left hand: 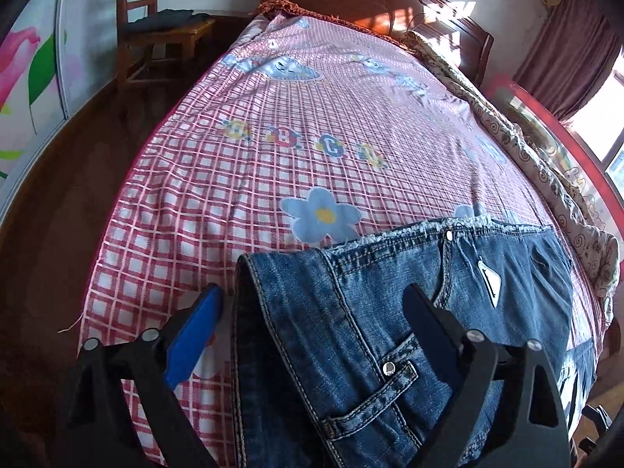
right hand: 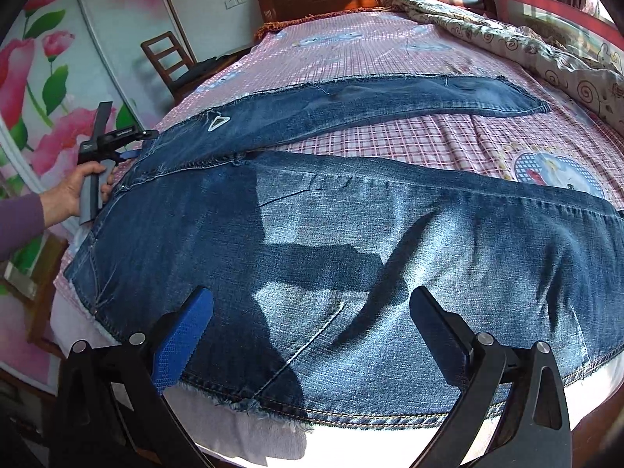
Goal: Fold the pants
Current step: 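Grasp the jeans waistband with the left gripper while the right gripper grasps the hem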
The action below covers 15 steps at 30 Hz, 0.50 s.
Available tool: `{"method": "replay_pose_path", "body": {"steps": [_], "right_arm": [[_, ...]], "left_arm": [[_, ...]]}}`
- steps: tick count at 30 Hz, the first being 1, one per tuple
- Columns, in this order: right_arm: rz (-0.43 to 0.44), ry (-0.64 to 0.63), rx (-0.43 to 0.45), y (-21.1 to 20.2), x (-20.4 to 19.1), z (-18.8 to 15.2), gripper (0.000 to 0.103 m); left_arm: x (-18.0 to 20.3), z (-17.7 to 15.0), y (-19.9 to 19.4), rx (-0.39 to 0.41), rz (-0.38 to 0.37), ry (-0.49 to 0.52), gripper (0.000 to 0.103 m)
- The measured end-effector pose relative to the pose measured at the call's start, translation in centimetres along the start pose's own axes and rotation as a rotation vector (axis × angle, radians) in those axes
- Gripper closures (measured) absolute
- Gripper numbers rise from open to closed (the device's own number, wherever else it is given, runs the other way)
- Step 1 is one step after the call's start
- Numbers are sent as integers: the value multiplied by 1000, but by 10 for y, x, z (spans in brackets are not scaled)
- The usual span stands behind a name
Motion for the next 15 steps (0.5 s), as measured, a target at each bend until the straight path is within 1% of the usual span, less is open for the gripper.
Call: {"method": "replay_pose_path", "body": {"steps": [3,4,5,6,7,8,9,10,13,15], "right_arm": [[13,-9,-10,4,-3,-2,3],[16,-10,-11,4,-4,-2,3],[18,-12,-11,4,-5,-3,3],[19,-12,-9,3,-5,-3,3],[21,-11,-5,1,-4,-3,3],[22,-12,-3,0,-3,-4,3],[18,-14,-2,-1,0,-3,3],[15,-16,-2,-2,3,-3,3],[7,-29,-1,-6,18,3,3],[-5,-18,6,-11,40,13,3]], "left_arm": [[3,-1,2,-8,-14,13,14],[2,0,2,-6,-11,7,18],[1,1,2,-3,-17,-7,30],[-3,1,0,4,-6,-27,37],[-9,1,-2,13,5,-52,54],[-15,2,-3,14,-7,-80,64],[-20,2,-3,9,-34,-111,65],[-23,2,-4,12,-31,-127,75],[-22,0,-2,40,-10,-120,80],[-20,-5,-2,74,13,-106,80]]}}
Point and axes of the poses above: each gripper's, at about its wrist camera, not at the fingertips, and y roughly the way its jaws point, x to its right, z to its top, the point moved 3 cm from there along y, roughly the way its jaws point, and after that the axes turned 12 degrees about -y, right-handed, at the moved point
